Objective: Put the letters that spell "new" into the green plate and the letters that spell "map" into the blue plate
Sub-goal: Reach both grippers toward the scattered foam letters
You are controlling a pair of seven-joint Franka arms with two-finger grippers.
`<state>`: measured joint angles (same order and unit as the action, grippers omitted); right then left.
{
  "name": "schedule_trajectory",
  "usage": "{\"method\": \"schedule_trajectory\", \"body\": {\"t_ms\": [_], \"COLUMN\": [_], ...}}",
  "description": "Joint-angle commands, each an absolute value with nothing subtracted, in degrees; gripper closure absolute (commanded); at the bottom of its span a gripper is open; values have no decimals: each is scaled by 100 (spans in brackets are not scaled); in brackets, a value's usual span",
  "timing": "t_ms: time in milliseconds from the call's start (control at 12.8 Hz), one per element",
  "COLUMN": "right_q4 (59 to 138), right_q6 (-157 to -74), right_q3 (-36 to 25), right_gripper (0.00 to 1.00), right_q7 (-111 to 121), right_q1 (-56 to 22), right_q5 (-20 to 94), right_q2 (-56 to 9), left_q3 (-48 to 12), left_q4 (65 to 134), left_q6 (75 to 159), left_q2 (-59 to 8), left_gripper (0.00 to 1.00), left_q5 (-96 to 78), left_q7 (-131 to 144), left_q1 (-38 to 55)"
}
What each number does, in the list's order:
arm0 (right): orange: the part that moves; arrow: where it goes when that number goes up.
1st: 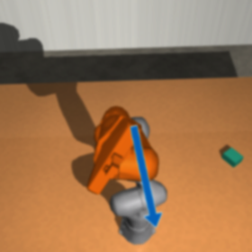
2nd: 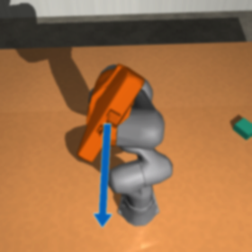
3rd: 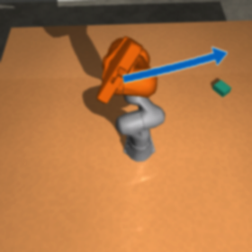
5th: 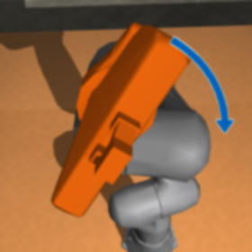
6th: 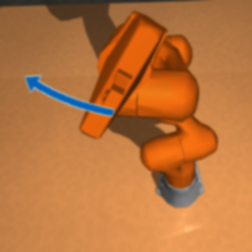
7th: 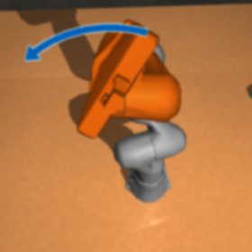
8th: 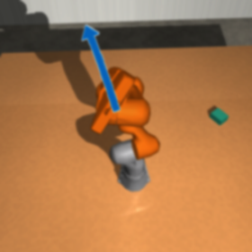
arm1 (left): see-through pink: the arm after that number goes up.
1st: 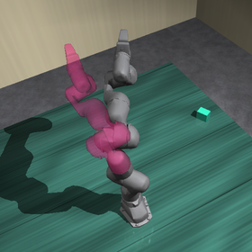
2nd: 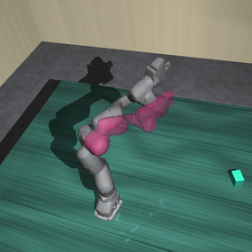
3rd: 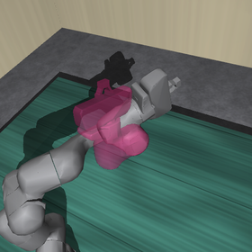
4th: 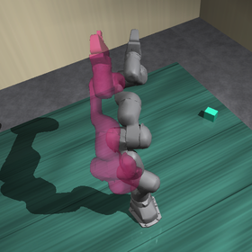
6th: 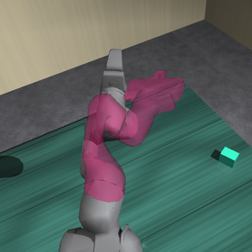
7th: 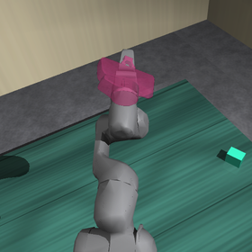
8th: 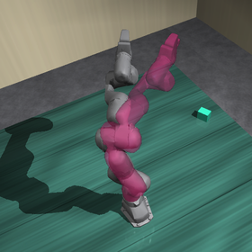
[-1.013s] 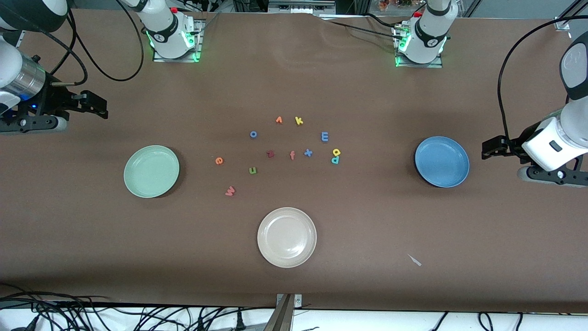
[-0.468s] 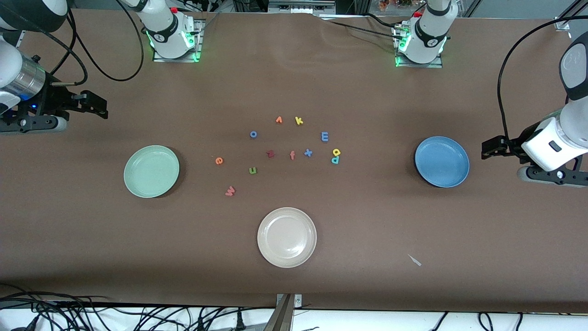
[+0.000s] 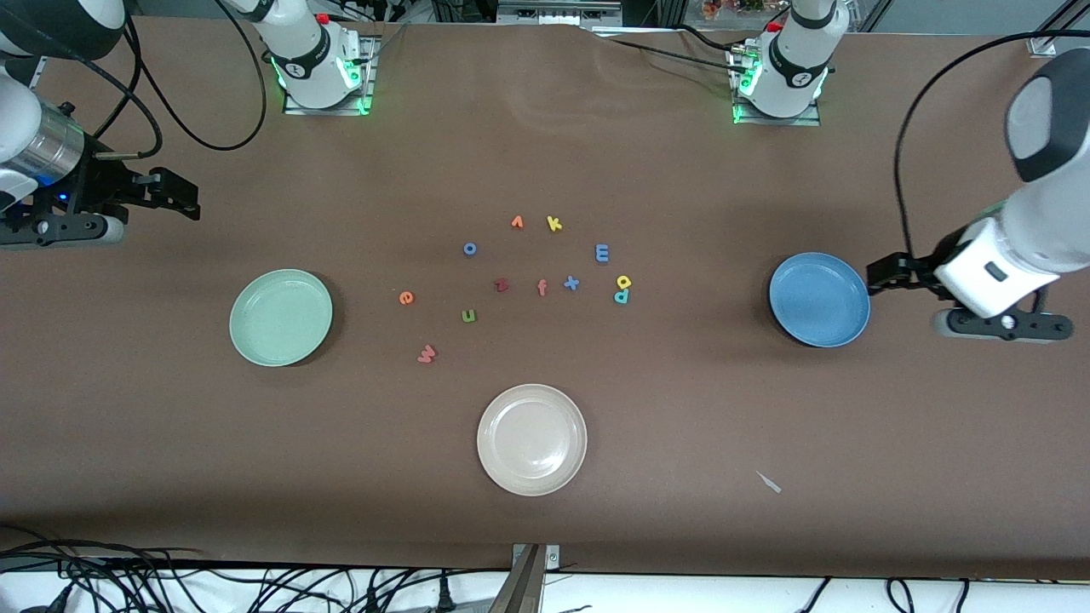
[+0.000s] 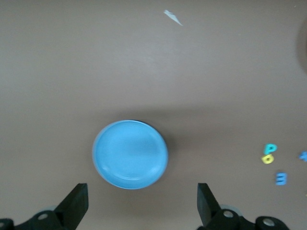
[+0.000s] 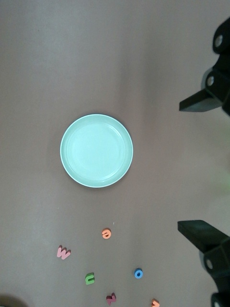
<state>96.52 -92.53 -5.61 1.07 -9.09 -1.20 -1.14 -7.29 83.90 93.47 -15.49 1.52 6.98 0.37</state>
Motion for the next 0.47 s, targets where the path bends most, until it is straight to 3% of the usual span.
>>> {"method": "schedule_trajectory", "body": {"t_ms": [0, 390], "right_q4": [9580, 9580], "right_q6": [-9237, -9500], "right_q3": [-562, -527], "right_gripper": [0, 0], "right_q7": [114, 114], "right_q1": [-905, -984], "right_q5": [-141, 141], "right_q2": [-158, -237], "left_q3": [-1211, -2064], "left_q4": [8455, 8560], "left_q6": [9518, 10071], "left_q2": [-1739, -2372], "left_gripper": [0, 0], "left_q5": [-9, 0], "left_q7": [1763, 3663], "left_q1": [97, 210]}}
